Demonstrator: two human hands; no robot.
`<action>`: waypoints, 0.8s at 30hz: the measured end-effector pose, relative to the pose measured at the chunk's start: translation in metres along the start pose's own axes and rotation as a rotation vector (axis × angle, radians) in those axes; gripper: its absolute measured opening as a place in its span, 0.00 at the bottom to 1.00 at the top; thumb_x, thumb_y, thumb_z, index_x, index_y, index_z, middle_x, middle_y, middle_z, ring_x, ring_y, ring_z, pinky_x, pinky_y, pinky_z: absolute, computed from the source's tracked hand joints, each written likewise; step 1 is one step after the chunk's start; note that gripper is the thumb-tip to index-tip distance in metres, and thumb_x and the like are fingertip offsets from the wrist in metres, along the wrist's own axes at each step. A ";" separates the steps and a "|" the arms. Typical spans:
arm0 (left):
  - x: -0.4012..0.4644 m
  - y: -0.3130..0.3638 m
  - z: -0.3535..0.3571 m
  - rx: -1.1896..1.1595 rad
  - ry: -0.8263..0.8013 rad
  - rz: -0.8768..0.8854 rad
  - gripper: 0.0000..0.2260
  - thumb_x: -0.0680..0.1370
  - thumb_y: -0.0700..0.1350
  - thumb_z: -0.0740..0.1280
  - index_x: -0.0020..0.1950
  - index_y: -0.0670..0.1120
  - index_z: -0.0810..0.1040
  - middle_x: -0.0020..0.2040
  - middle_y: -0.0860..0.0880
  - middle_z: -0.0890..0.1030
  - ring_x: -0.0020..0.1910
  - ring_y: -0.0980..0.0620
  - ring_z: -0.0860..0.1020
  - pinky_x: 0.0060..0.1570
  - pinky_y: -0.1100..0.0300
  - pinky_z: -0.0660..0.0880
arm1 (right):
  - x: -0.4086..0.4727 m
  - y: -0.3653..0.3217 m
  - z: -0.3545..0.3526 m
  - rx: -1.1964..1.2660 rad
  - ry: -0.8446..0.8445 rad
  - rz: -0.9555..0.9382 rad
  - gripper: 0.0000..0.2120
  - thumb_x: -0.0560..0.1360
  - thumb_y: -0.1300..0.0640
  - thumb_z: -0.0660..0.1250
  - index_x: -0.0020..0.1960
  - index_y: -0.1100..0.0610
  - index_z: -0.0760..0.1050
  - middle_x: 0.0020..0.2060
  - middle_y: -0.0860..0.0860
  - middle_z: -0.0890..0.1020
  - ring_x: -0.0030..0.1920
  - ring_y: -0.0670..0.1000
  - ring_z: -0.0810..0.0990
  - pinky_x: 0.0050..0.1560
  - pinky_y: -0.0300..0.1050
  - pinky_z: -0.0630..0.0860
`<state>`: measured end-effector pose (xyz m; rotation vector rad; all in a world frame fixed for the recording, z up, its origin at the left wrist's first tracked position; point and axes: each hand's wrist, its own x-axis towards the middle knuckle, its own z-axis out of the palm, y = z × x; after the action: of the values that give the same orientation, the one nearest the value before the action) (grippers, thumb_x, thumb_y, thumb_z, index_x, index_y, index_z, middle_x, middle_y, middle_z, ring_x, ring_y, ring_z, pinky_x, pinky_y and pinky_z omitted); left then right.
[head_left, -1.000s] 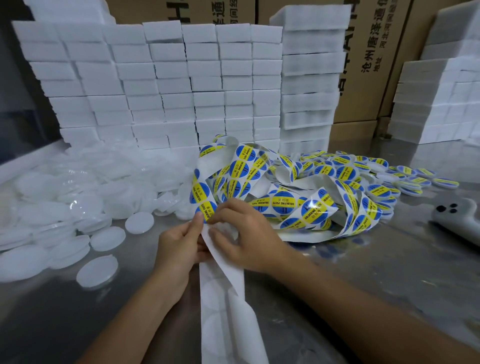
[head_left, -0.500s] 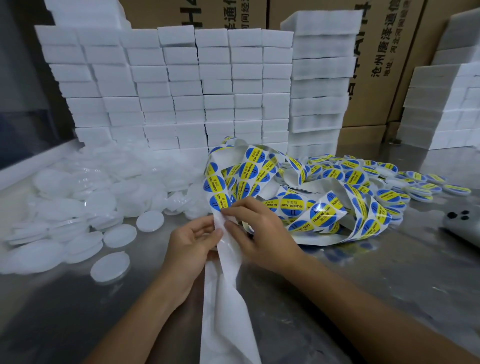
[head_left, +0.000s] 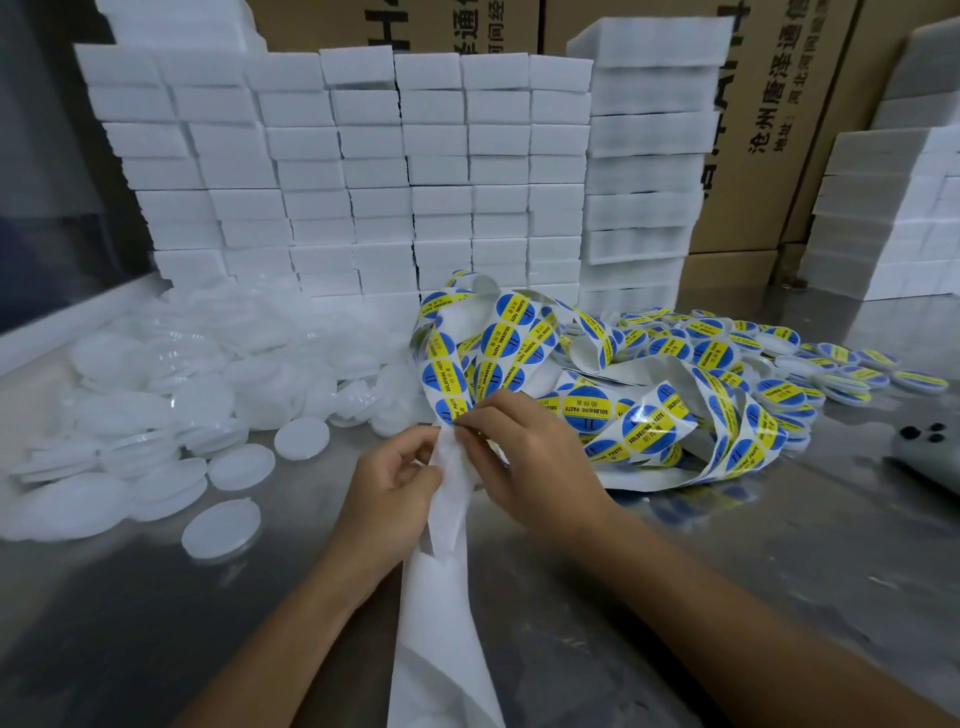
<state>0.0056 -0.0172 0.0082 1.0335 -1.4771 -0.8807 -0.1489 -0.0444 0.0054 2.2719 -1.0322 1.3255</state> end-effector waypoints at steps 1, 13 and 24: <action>0.000 0.000 0.001 0.004 -0.002 0.008 0.21 0.75 0.26 0.60 0.46 0.52 0.82 0.37 0.57 0.83 0.36 0.64 0.79 0.38 0.72 0.74 | 0.000 0.000 -0.001 0.010 -0.005 0.021 0.06 0.78 0.60 0.67 0.48 0.62 0.81 0.41 0.55 0.81 0.41 0.57 0.79 0.38 0.54 0.76; 0.010 -0.018 -0.008 0.064 0.238 -0.072 0.17 0.74 0.29 0.63 0.46 0.52 0.77 0.41 0.46 0.82 0.35 0.55 0.80 0.37 0.61 0.76 | 0.010 0.020 -0.015 0.821 0.269 1.185 0.08 0.76 0.63 0.67 0.39 0.59 0.81 0.26 0.46 0.78 0.26 0.43 0.73 0.31 0.37 0.72; 0.008 -0.010 0.002 1.121 -0.153 0.538 0.19 0.63 0.33 0.67 0.48 0.50 0.85 0.48 0.53 0.85 0.48 0.51 0.83 0.56 0.53 0.61 | 0.014 0.012 -0.018 0.832 0.333 1.037 0.06 0.77 0.64 0.69 0.43 0.57 0.81 0.33 0.53 0.83 0.32 0.45 0.80 0.38 0.36 0.79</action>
<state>0.0041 -0.0280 0.0016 1.2241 -2.2931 0.3531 -0.1643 -0.0485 0.0256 1.7739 -1.8824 2.8600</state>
